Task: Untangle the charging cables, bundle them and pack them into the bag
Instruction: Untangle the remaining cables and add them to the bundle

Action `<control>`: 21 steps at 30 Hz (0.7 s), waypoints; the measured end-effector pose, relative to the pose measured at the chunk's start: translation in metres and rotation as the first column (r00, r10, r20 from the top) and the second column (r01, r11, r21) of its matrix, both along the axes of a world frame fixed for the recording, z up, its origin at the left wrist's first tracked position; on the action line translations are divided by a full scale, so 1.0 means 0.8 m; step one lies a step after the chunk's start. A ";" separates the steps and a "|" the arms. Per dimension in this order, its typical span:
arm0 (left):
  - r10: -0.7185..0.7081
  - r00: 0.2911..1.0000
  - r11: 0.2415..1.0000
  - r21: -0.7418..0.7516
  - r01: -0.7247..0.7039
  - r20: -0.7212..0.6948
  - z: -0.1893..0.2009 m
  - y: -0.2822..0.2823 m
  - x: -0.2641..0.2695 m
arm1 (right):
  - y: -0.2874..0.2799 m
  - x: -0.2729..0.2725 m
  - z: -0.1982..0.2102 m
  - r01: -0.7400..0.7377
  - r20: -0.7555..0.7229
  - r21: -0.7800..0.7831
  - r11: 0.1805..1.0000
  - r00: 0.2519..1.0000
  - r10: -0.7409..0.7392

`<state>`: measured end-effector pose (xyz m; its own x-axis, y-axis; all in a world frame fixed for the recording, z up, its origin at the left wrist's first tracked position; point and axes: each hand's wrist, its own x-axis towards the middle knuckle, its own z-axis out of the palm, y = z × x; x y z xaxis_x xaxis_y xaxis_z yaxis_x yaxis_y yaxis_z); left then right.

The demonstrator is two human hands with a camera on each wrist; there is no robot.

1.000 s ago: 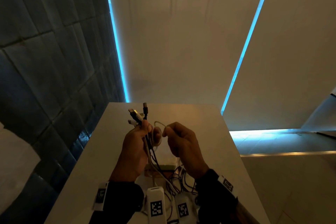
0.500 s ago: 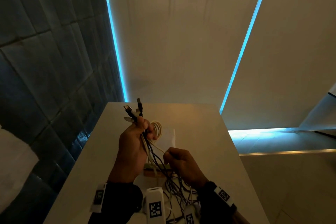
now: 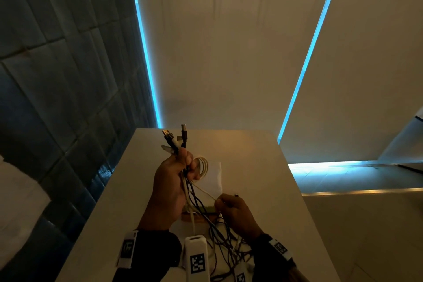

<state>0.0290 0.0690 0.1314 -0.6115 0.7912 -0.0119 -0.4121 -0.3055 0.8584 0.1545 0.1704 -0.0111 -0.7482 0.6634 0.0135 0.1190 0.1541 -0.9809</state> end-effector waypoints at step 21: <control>0.068 0.993 0.990 -0.114 -0.079 -0.096 0.003 0.001 -0.004 | 0.011 0.001 0.024 0.328 0.029 -0.192 0.925 0.944 -0.329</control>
<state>0.0259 0.0695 0.1336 -0.6706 0.7405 -0.0438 -0.3105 -0.2266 0.9232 0.1549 0.1792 0.0084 -0.4883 0.8621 -0.1357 0.1275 -0.0833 -0.9883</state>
